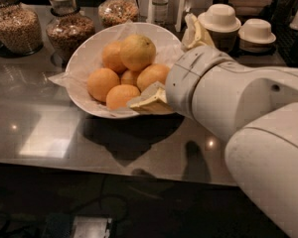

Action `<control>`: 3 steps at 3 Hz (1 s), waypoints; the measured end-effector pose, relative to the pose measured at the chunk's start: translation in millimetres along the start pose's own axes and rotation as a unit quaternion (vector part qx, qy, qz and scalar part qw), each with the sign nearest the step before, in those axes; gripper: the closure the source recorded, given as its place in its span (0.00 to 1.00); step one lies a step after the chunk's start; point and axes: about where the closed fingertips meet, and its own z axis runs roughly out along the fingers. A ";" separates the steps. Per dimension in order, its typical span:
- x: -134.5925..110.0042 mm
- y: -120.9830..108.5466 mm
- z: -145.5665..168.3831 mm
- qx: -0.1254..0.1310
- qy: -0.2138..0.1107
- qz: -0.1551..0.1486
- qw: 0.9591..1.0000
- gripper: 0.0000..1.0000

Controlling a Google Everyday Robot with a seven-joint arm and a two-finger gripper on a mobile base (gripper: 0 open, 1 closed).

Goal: Pick orange from white bowl

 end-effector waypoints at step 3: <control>-16.6 -19.5 26.2 -0.042 0.010 -0.046 0.998 0.00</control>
Offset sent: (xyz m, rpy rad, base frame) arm 0.0147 -0.0018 0.0168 -0.0836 0.0157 0.0380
